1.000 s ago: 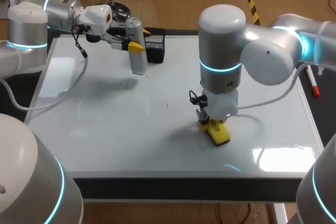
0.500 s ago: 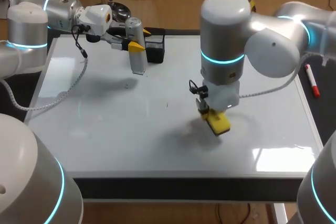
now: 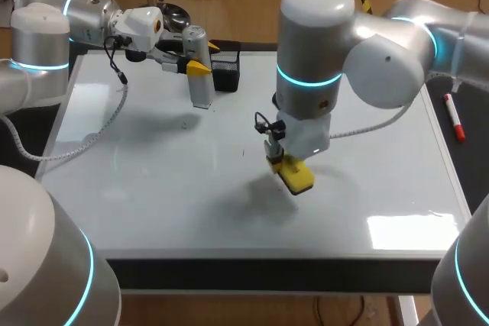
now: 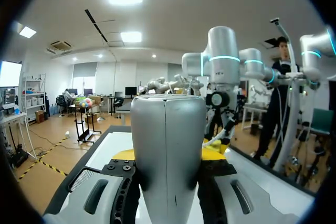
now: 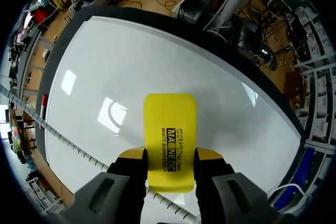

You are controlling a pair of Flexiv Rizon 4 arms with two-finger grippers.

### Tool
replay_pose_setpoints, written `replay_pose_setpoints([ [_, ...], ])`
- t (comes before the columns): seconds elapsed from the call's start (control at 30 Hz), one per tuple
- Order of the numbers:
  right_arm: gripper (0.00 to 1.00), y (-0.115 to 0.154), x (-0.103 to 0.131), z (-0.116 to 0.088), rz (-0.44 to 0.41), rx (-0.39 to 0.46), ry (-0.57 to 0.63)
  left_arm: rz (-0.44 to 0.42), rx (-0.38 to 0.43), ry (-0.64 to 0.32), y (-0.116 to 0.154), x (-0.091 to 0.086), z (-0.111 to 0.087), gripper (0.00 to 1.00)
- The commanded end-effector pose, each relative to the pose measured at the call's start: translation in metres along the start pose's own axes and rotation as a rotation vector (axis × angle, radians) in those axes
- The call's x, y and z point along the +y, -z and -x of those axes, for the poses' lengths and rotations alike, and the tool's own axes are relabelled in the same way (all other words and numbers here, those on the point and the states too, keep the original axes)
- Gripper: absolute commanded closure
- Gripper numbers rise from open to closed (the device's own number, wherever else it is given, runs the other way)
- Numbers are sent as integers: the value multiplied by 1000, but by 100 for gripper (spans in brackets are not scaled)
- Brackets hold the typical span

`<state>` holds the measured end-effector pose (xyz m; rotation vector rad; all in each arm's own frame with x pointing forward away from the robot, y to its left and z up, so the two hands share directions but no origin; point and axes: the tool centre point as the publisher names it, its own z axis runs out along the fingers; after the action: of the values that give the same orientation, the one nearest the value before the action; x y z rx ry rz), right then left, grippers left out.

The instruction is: Pick up the inspection probe, press it on each red-marked spot on the whiteboard one by one, put down the probe, pick up the eraser, and wipe off all the red marks.

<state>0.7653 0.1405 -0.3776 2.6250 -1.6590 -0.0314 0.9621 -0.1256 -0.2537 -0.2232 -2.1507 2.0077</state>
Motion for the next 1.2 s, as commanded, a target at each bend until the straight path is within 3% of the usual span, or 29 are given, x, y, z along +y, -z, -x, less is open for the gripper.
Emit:
replay_pose_setpoints([
  [0.03,100,-9,-6,17,4,8,13,1,-1,0,0,-1,0,100],
  [0.27,100,-26,-5,37,17,-36,34,1,-1,0,0,-1,0,100],
  [0.5,100,-41,-4,44,42,-46,43,1,-1,0,0,-1,0,100],
  [1.2,100,-62,-2,41,68,-48,44,1,-1,0,0,-1,0,100],
])
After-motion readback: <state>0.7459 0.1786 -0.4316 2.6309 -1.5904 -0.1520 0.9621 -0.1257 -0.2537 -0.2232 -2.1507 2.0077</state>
